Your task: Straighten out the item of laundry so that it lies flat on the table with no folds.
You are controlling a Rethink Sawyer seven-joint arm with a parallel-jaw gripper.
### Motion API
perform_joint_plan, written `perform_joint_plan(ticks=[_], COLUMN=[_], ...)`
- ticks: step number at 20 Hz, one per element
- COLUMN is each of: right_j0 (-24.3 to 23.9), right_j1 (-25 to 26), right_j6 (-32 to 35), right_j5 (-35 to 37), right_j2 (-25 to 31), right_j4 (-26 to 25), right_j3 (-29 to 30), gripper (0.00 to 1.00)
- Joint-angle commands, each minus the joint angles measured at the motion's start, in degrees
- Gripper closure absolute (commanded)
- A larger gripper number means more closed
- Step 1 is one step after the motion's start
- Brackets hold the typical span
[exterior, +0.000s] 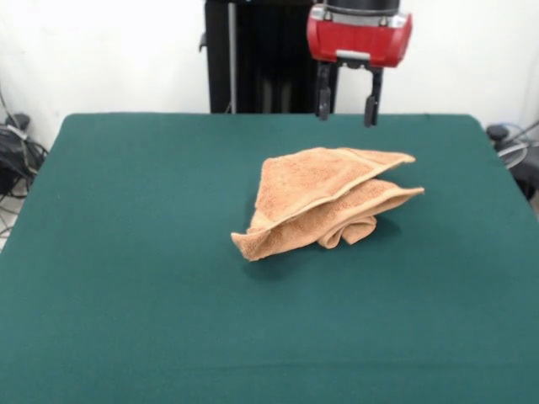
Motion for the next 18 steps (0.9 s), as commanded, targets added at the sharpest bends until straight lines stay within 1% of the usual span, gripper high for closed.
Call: perform_joint_plan(ticks=[1,13,16,18], right_j0=[0.48,-0.78,-1.29,0.23], right_j1=[2.87,3.92,5.28,6.38], right_j6=[1.46,1.28,0.68,1.36], right_j5=[2.76,2.71,2.49,2.20], right_j2=[4.30,5.21,5.48,3.77], right_j4=[-4.02,-4.94,-5.44,-6.11], right_j3=[0.05,-0.71,-1.70,-2.76], gripper=[0.00,0.00,0.00,0.00])
